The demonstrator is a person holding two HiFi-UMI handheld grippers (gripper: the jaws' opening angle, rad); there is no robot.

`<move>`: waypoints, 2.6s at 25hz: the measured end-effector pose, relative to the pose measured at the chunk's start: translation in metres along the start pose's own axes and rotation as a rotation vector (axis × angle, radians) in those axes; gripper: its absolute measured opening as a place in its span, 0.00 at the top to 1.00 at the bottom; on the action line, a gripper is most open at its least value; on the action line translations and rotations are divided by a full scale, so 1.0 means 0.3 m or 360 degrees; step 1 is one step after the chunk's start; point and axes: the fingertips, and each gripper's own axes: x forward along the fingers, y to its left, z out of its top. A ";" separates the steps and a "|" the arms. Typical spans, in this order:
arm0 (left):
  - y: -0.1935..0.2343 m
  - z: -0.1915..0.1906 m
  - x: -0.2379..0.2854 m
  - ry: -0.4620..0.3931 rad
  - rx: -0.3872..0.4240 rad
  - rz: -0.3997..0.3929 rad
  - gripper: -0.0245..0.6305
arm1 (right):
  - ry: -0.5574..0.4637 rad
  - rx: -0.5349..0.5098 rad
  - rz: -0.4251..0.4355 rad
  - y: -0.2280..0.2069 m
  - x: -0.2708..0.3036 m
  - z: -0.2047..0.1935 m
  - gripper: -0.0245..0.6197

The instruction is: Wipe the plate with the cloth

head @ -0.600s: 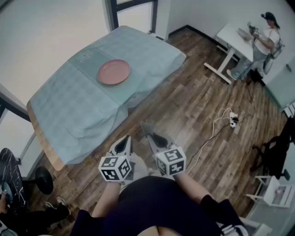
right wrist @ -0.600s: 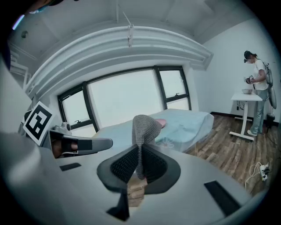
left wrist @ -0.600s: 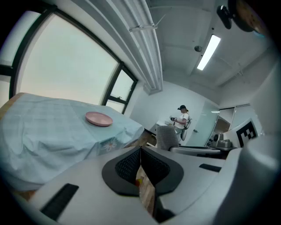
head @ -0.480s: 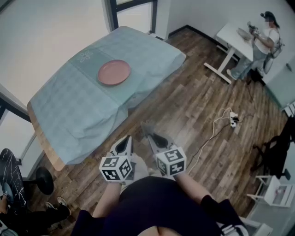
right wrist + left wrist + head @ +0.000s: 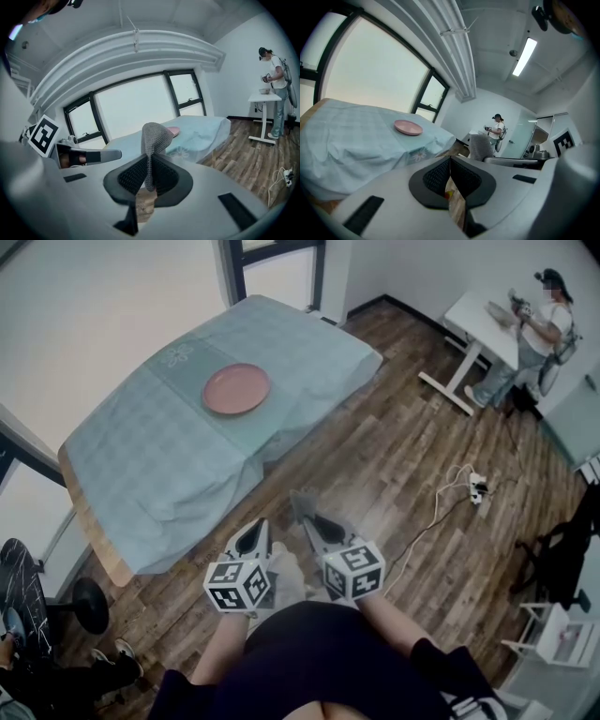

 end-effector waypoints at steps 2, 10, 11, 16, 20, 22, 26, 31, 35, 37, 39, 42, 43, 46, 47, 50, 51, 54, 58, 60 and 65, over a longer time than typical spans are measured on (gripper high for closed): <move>0.010 0.007 0.005 -0.0002 -0.0014 0.0013 0.94 | -0.0001 0.0010 0.0012 -0.004 0.009 0.009 0.91; 0.104 0.041 0.087 -0.0003 -0.0061 0.0080 0.94 | 0.0054 -0.0005 0.0081 -0.024 0.112 0.025 0.91; 0.116 0.050 0.105 -0.0005 -0.0069 0.0087 0.94 | 0.0062 -0.0011 0.0085 -0.034 0.127 0.031 0.91; 0.188 0.101 0.208 -0.0006 -0.0096 0.0117 0.94 | 0.0090 -0.0039 0.0081 -0.097 0.219 0.068 0.91; 0.223 0.145 0.315 0.0004 -0.0115 0.0118 0.94 | 0.0100 -0.0045 0.0061 -0.174 0.303 0.118 0.91; 0.242 0.171 0.370 0.0013 -0.0119 0.0113 0.94 | 0.0098 -0.0050 0.0059 -0.205 0.354 0.154 0.91; 0.298 0.231 0.465 0.0037 -0.0125 0.0122 0.94 | 0.0095 -0.0061 0.0064 -0.249 0.458 0.231 0.91; 0.363 0.316 0.570 0.0039 -0.0131 0.0132 0.94 | 0.0092 -0.0068 0.0065 -0.310 0.574 0.317 0.91; 0.427 0.377 0.638 0.0047 -0.0138 0.0156 0.94 | 0.0098 -0.0084 0.0068 -0.341 0.666 0.375 0.91; 0.462 0.407 0.668 0.0050 -0.0145 0.0171 0.94 | 0.0105 -0.0092 0.0077 -0.352 0.713 0.401 0.91; 0.497 0.433 0.695 0.0055 -0.0156 0.0186 0.94 | 0.0116 -0.0099 0.0087 -0.360 0.759 0.424 0.91; 0.547 0.467 0.738 0.0064 -0.0160 0.0197 0.94 | 0.0121 -0.0106 0.0098 -0.369 0.830 0.457 0.91; 0.563 0.478 0.752 0.0068 -0.0161 0.0199 0.94 | 0.0120 -0.0107 0.0102 -0.372 0.854 0.469 0.91; 0.614 0.505 0.792 0.0079 -0.0171 0.0210 0.94 | 0.0105 -0.0123 0.0110 -0.380 0.926 0.506 0.91; 0.632 0.513 0.805 0.0082 -0.0176 0.0216 0.94 | 0.0101 -0.0130 0.0111 -0.383 0.949 0.517 0.91; 0.686 0.535 0.839 0.0088 -0.0186 0.0234 0.94 | 0.0101 -0.0143 0.0112 -0.392 1.012 0.544 0.91; 0.703 0.542 0.848 0.0089 -0.0188 0.0240 0.94 | 0.0109 -0.0140 0.0113 -0.393 1.030 0.549 0.91; 0.751 0.556 0.872 0.0093 -0.0197 0.0257 0.94 | 0.0124 -0.0139 0.0122 -0.394 1.079 0.559 0.91; 0.811 0.569 0.895 0.0099 -0.0220 0.0289 0.94 | 0.0148 -0.0150 0.0137 -0.392 1.140 0.565 0.91; 0.836 0.572 0.901 0.0098 -0.0231 0.0308 0.94 | 0.0160 -0.0156 0.0148 -0.391 1.161 0.567 0.91; 0.897 0.573 0.906 0.0087 -0.0273 0.0377 0.94 | 0.0185 -0.0201 0.0182 -0.380 1.199 0.577 0.91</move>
